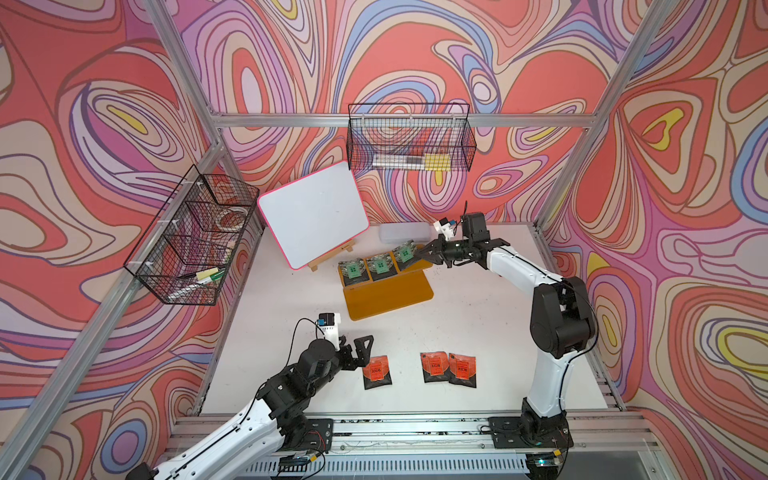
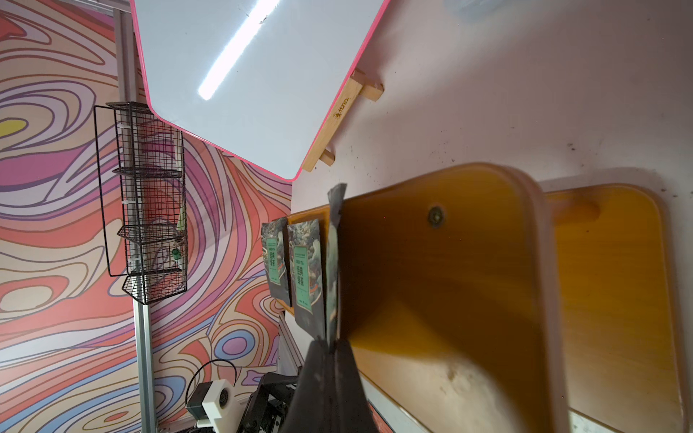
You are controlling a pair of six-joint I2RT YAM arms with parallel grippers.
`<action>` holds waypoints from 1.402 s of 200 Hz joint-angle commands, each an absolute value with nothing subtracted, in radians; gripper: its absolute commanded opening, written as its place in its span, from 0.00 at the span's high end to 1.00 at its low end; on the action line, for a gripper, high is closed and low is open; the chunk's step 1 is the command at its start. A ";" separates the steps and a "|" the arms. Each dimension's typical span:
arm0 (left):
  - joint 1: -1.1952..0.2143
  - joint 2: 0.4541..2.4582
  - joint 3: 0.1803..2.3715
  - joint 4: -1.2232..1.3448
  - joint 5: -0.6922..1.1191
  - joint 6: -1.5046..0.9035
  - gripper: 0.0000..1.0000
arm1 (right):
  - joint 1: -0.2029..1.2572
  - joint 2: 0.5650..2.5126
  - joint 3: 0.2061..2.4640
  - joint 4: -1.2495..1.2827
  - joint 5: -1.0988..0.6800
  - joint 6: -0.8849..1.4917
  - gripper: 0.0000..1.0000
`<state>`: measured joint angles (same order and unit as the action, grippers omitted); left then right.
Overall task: Place the tea bags on the shelf by color
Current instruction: Place the tea bag on the shelf.
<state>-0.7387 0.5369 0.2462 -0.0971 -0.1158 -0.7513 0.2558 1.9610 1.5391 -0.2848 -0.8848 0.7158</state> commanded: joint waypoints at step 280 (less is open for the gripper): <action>-0.732 0.539 0.232 -0.084 -0.135 -0.753 0.01 | 0.252 2.029 1.713 -0.591 -0.758 0.519 0.78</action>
<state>-0.7387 0.5381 0.2409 -0.0971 -0.1192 -0.7517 0.2558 2.0014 1.6764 -0.5117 -0.8089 0.5838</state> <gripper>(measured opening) 0.993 0.219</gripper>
